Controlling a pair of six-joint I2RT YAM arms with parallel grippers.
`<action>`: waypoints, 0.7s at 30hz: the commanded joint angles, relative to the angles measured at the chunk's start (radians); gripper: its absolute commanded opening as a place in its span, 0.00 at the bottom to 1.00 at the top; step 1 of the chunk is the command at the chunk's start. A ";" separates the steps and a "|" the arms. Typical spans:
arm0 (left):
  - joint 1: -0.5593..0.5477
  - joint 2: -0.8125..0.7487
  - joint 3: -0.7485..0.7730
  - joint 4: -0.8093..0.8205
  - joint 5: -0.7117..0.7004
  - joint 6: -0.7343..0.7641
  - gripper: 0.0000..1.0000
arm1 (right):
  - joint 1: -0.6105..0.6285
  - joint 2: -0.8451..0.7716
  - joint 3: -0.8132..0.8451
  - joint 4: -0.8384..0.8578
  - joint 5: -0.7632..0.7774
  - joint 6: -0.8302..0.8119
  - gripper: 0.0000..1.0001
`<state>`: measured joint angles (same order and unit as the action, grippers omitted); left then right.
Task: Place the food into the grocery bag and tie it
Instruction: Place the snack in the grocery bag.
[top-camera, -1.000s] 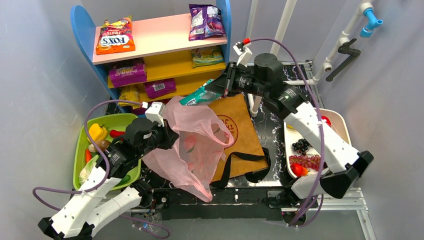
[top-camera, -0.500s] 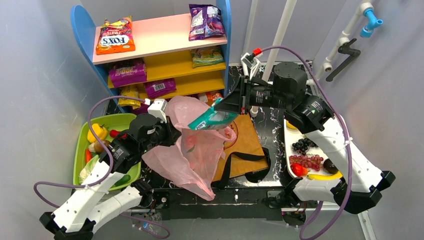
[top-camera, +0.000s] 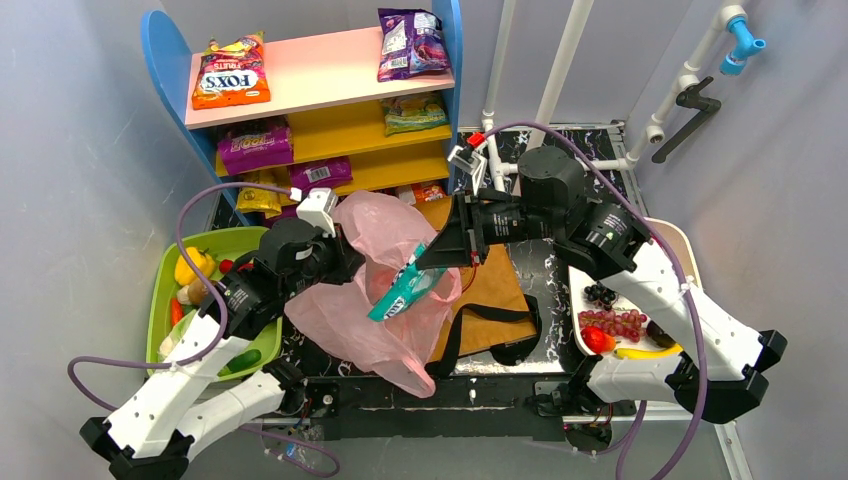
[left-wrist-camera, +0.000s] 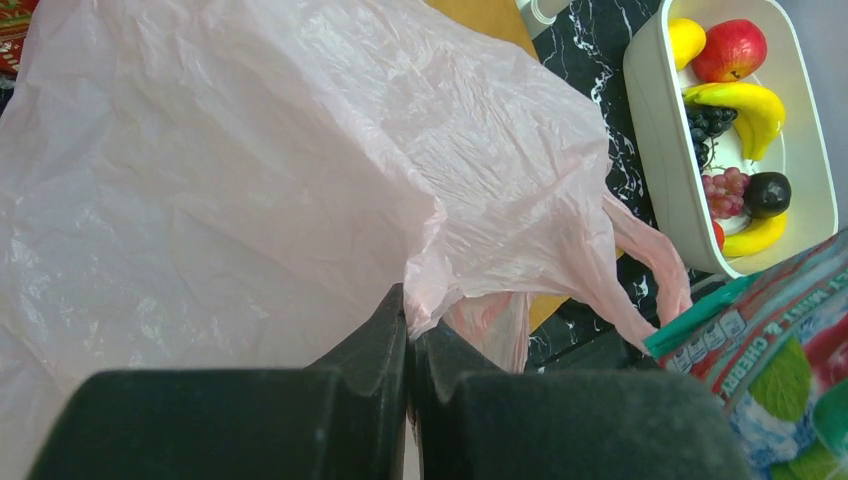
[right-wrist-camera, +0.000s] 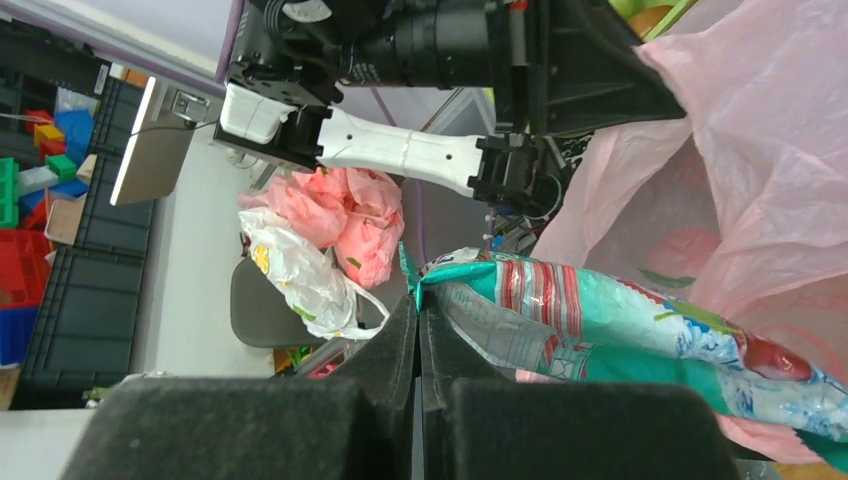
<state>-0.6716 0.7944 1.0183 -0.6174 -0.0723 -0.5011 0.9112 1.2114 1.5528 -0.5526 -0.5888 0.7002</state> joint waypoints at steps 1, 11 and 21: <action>-0.003 0.013 0.051 -0.004 -0.032 0.019 0.00 | 0.032 -0.021 0.050 0.070 -0.033 0.006 0.01; -0.004 0.035 0.068 -0.013 -0.055 0.043 0.00 | 0.092 0.004 0.054 0.139 -0.054 0.064 0.01; -0.004 0.029 0.078 -0.022 -0.060 0.055 0.00 | 0.095 0.046 0.068 0.125 -0.011 0.051 0.01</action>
<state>-0.6716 0.8333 1.0492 -0.6258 -0.1169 -0.4629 1.0027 1.2430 1.6154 -0.5175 -0.5983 0.7372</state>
